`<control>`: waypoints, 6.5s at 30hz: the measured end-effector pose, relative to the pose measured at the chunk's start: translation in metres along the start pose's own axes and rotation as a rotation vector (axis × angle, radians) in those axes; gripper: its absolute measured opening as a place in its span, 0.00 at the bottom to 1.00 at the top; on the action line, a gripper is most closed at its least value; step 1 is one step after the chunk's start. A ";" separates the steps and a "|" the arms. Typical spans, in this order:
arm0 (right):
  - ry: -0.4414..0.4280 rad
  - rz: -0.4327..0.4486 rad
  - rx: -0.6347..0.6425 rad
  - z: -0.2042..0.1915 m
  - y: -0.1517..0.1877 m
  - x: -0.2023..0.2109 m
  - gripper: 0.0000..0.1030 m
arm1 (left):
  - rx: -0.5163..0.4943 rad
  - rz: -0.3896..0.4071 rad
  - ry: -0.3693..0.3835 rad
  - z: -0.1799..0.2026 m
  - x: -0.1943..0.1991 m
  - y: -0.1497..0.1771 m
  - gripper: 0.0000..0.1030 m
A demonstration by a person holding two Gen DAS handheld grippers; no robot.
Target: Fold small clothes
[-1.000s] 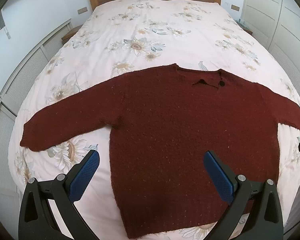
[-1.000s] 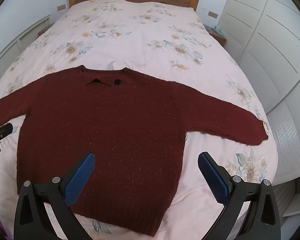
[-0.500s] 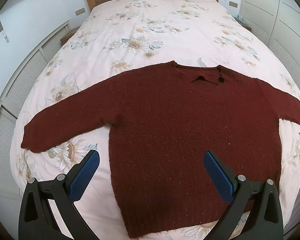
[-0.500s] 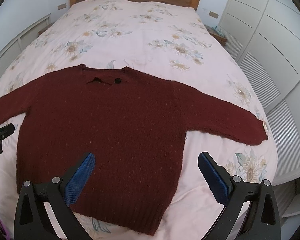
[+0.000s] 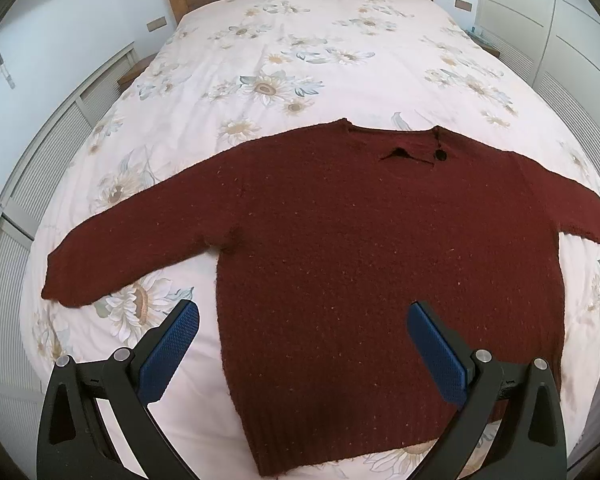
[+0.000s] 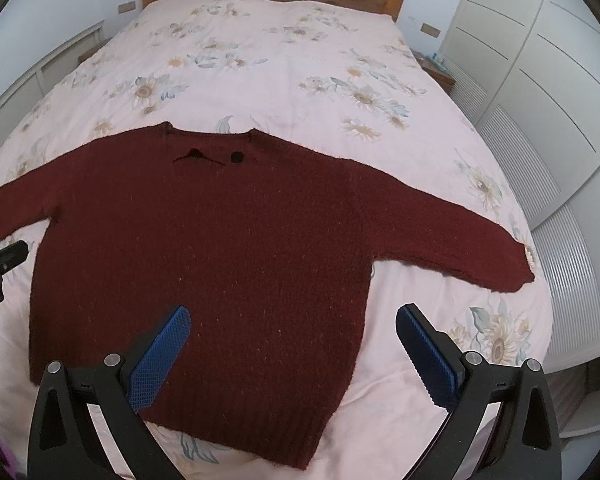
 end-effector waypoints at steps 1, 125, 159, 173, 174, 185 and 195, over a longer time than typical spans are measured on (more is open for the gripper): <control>0.000 0.000 0.001 0.000 0.000 0.000 0.99 | 0.000 0.000 -0.002 0.000 0.000 0.000 0.99; -0.296 -0.114 0.009 -0.058 -0.127 -0.182 0.13 | -0.065 -0.093 0.031 -0.062 -0.109 -0.045 0.99; -0.067 -0.184 -0.125 0.074 -0.046 -0.174 0.77 | -0.227 -0.125 0.051 0.003 -0.132 -0.057 0.99; -0.067 -0.219 -0.250 0.116 -0.010 -0.196 0.77 | -0.516 -0.117 0.179 0.164 -0.165 -0.113 0.99; -0.068 -0.221 -0.251 0.117 -0.008 -0.197 0.77 | -0.547 -0.130 0.180 0.174 -0.173 -0.114 0.99; -0.080 -0.245 -0.257 0.108 -0.004 -0.218 0.77 | -0.731 -0.239 0.090 0.241 -0.245 -0.103 0.86; -0.089 -0.239 -0.252 0.099 -0.009 -0.222 0.77 | -0.686 -0.263 0.108 0.228 -0.266 -0.123 0.23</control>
Point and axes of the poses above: each gripper's, at about its wrist camera, not at the fingertips, and x roughly against the way its jaws point, z to its right, y to its underside, the point moved 1 cm from there along -x, roughly the way its jaws point, and after that the axes turned 8 degrees about y, right-handed, at the moved point
